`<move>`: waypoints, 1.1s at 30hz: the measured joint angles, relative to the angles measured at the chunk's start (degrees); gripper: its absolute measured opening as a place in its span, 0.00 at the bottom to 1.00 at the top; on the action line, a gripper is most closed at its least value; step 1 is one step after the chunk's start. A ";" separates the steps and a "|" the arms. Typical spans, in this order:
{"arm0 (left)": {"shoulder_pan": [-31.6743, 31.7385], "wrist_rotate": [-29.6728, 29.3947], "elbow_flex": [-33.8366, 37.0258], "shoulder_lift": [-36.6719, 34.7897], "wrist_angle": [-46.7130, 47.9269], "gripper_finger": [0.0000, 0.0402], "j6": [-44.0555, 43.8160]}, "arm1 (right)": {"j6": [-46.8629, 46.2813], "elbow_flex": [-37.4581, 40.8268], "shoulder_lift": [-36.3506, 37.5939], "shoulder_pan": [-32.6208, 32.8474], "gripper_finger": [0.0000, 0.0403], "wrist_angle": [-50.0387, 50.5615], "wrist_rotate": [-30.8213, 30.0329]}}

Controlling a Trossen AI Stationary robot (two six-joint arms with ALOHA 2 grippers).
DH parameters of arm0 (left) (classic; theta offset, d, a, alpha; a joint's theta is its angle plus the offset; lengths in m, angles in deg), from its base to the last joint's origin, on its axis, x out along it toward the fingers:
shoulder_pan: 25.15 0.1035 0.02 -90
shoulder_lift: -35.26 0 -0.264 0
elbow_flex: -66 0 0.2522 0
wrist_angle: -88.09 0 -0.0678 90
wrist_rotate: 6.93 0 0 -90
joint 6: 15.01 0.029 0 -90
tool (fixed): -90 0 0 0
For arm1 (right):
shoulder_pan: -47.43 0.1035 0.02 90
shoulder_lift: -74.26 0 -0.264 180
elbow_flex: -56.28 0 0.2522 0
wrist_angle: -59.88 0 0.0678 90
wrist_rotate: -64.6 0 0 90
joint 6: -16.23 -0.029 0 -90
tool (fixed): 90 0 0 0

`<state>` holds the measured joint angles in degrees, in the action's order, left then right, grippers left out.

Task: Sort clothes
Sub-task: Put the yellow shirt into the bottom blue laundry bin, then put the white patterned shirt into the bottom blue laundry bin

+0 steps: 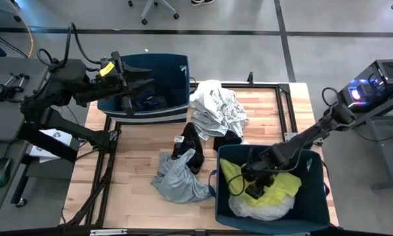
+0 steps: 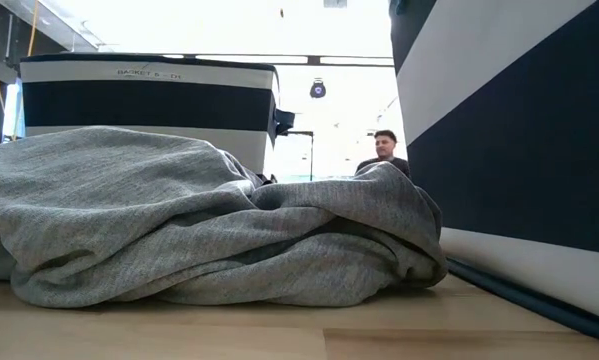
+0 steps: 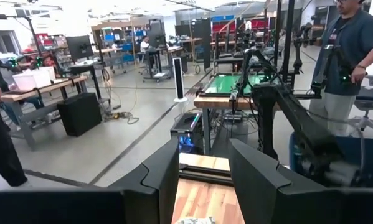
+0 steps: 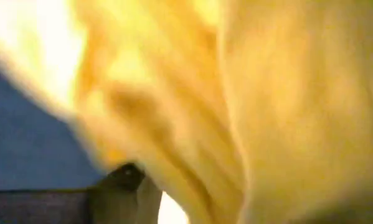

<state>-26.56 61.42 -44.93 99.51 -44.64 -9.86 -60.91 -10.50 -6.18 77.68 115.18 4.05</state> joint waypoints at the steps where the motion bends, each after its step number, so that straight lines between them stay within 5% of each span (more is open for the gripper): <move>1: -0.02 0.00 0.00 0.00 -0.09 0.31 -0.02 | -0.01 -1.90 0.67 -0.04 0.53 1.65 1.25; 10: -0.02 -0.10 0.00 0.41 -0.39 0.31 0.94 | -1.12 -24.94 6.30 -2.22 0.53 19.14 1.11; 15: -0.01 -0.11 0.00 1.20 -0.42 0.31 0.96 | 0.28 -38.96 7.68 -5.20 0.51 19.87 -13.43; 24: -0.02 -0.10 0.02 3.51 -0.30 0.31 -0.62 | 25.28 -54.49 7.76 -10.49 0.50 17.88 -56.99; 33: -0.02 1.50 0.02 4.61 2.72 0.31 -5.73 | 37.10 -54.88 3.02 -23.60 0.51 26.33 -58.17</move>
<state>-26.58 62.93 -44.91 104.12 -41.92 -15.59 -23.81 -65.37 -3.16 54.08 141.51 -54.12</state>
